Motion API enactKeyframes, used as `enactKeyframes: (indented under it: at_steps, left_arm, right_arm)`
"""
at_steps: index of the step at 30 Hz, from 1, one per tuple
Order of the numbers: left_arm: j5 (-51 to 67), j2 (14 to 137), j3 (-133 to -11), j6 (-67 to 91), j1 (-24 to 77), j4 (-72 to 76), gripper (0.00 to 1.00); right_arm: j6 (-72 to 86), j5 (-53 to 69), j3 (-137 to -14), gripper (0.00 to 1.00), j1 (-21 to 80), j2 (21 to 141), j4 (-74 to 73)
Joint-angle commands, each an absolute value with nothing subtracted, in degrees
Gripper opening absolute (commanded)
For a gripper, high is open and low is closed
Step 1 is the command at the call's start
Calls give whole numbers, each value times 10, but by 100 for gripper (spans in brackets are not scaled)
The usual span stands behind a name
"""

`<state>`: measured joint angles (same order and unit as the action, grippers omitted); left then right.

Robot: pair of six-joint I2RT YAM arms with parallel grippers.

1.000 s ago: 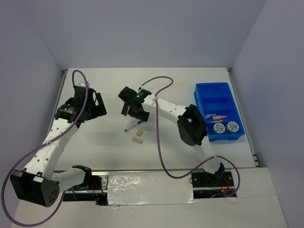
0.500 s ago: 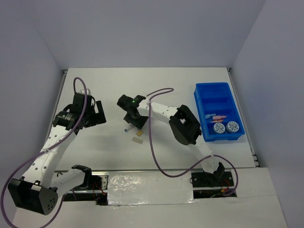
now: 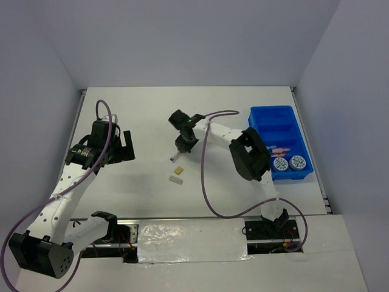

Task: Sort the stationery into containers
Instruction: Pick up the pen from the center of the board, then place the pen in the storage box.

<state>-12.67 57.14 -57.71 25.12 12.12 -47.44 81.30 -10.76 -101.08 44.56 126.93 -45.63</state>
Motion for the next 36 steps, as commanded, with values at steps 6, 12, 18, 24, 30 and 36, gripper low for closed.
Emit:
enactKeyframes:
  at_steps: [6,12,18,24,30,36]
  left_arm:
    - [-63,562,-564,217,120,-440,99]
    - [-18,564,-542,236,133,-384,99]
    - [-15,618,-560,245,183,-374,99]
    - [-25,631,-584,250,217,-377,99]
    - [-42,608,-571,258,224,-384,99]
    - [-21,601,-557,258,225,-375,99]
  right_arm:
    - [691,-163,-829,0,210,896,-413]
    - [583,-29,-629,0,-67,788,-314]
    - [519,28,-679,0,-138,882,-335]
    - [527,57,-671,3,-173,916,-289]
    - [517,56,-714,3,-179,967,-298]
    - [519,47,-744,35,-181,1003,-308]
